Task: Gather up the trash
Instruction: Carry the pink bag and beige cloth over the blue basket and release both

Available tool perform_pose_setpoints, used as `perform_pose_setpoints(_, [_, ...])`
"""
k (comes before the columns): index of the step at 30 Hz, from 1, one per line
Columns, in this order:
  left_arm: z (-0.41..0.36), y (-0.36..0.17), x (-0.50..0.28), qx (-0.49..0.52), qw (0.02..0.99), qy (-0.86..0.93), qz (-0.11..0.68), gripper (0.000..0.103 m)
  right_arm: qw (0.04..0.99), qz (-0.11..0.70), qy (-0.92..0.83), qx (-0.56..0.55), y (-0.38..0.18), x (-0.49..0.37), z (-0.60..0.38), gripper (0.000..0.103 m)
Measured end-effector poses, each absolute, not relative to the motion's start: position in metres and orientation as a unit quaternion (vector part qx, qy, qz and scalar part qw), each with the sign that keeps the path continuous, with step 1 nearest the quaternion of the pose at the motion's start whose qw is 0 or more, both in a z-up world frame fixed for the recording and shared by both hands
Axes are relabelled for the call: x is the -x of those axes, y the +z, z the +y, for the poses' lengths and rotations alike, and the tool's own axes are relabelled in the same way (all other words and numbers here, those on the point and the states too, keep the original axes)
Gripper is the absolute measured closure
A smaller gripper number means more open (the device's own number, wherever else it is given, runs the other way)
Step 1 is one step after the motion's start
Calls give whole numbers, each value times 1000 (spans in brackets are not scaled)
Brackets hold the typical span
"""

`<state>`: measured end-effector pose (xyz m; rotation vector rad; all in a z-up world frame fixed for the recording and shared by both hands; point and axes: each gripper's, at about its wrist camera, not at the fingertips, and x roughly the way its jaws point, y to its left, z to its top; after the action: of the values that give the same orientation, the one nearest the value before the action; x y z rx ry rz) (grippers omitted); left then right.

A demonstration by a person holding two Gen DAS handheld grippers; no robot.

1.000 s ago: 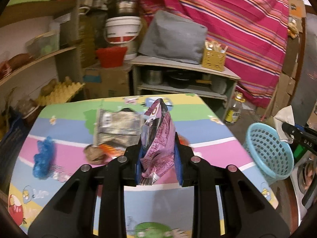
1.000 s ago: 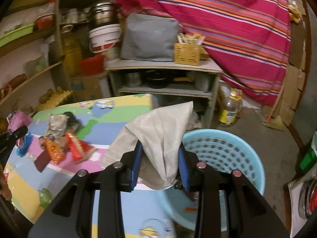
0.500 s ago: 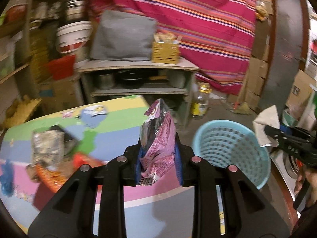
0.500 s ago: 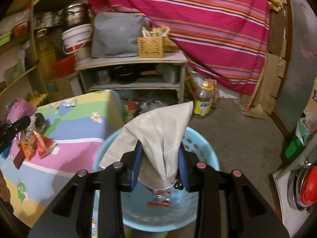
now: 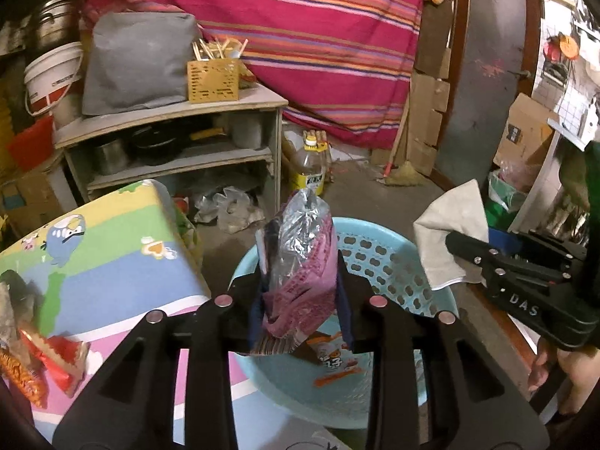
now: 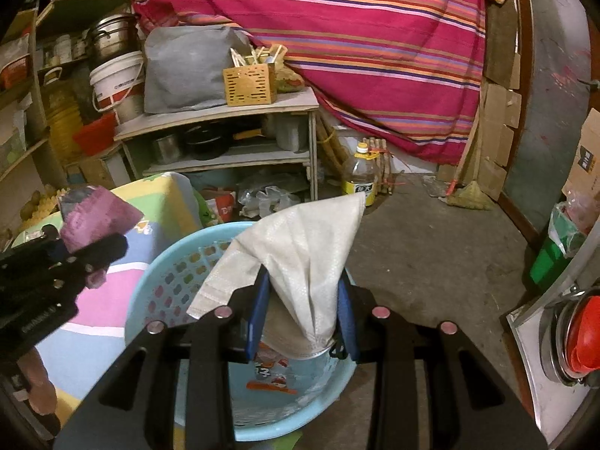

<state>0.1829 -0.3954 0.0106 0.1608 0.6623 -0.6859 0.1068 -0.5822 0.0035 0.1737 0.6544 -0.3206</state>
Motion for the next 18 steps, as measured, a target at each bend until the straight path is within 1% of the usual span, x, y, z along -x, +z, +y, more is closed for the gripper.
perform_pose_setpoints(1, [-398, 9, -185, -78, 885, -330, 320, 65, 930, 321, -159, -86, 2, -107, -585, 69])
perform_pose_setpoints(2, [-399, 9, -187, -78, 884, -330, 321, 56, 929, 322, -161, -88, 2, -106, -586, 69])
perform_pose_setpoints(3, [-400, 9, -188, -80, 886, -328, 319, 53, 928, 323, -162, -89, 1, -106, -588, 69])
perform_pose_setpoints(4, [-400, 10, -188, -83, 888, -325, 315, 47, 927, 324, -164, -91, -1, -107, -590, 69])
perform_pose_setpoints(6, [-398, 12, -187, -88, 887, -328, 313, 45, 926, 327, -165, -91, -2, -108, -591, 69])
perform_pose_setpoints(7, [-397, 13, -187, -90, 887, -327, 312, 43, 925, 328, -165, -92, -3, -110, -591, 69])
perform_pose_setpoints(8, [-399, 14, -187, -91, 887, -327, 311, 37, 925, 330, -165, -91, -5, -111, -590, 69])
perform_pose_setpoints(9, [-398, 16, -186, -93, 888, -327, 309, 34, 925, 332, -165, -90, -6, -112, -589, 69])
perform_pose_setpoints(11, [-395, 19, -183, -95, 892, -324, 300, 20, 924, 335, -164, -88, -8, -114, -586, 69])
perform_pose_setpoints(12, [-393, 21, -183, -95, 894, -323, 295, 19, 923, 336, -164, -88, -9, -115, -584, 69])
perform_pose_setpoints(14, [-391, 22, -182, -98, 897, -319, 290, 18, 922, 338, -164, -88, -10, -117, -583, 69])
perform_pose_setpoints(18, [-386, 21, -188, -93, 894, -321, 299, 16, 921, 343, -164, -87, -12, -120, -581, 69])
